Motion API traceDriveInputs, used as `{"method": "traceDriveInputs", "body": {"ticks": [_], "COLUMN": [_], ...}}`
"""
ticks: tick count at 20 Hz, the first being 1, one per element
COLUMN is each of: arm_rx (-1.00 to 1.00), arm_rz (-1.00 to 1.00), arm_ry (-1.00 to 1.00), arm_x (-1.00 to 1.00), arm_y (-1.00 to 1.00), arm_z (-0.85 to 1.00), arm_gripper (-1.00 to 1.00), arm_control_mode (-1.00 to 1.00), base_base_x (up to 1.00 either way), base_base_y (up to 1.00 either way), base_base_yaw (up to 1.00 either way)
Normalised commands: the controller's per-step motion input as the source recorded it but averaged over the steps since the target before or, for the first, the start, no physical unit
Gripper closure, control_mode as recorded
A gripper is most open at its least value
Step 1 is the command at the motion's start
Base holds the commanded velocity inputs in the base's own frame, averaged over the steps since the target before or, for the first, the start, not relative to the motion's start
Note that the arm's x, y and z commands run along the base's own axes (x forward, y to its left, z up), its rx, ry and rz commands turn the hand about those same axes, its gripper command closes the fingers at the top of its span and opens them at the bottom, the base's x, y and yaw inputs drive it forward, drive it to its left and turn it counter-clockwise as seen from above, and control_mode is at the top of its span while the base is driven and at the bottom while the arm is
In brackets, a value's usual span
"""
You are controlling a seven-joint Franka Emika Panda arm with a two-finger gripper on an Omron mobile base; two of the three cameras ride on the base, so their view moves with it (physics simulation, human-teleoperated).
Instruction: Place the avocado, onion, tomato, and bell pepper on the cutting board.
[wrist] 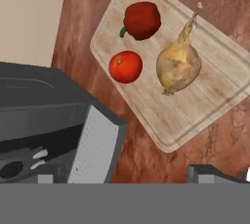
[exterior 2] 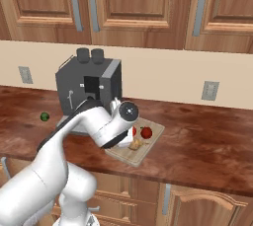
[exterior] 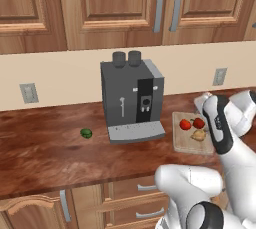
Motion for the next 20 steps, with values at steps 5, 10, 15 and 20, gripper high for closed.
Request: {"method": "traceDriveInputs", "body": {"ticks": [5, 10, 15, 20], "arm_rx": [0.00, 0.00, 0.00, -0.01], "arm_rz": [0.06, 0.09, 0.09, 0.14], "arm_ry": [0.00, 0.00, -0.01, -0.09], "arm_x": [-0.34, -0.40, -0.29, -0.22], "arm_y": [0.21, 0.22, 0.34, 0.41], "arm_z": [0.45, 0.43, 0.32, 0.13], "arm_gripper": [-1.00, -1.00, -1.00, -1.00], "arm_control_mode": [-1.00, -1.00, -1.00, -1.00], "base_base_x": [0.00, 0.00, 0.00, 0.00], "base_base_y": [0.00, 0.00, 0.00, 0.00], "base_base_yaw": [0.00, 0.00, 0.00, 0.00]}}
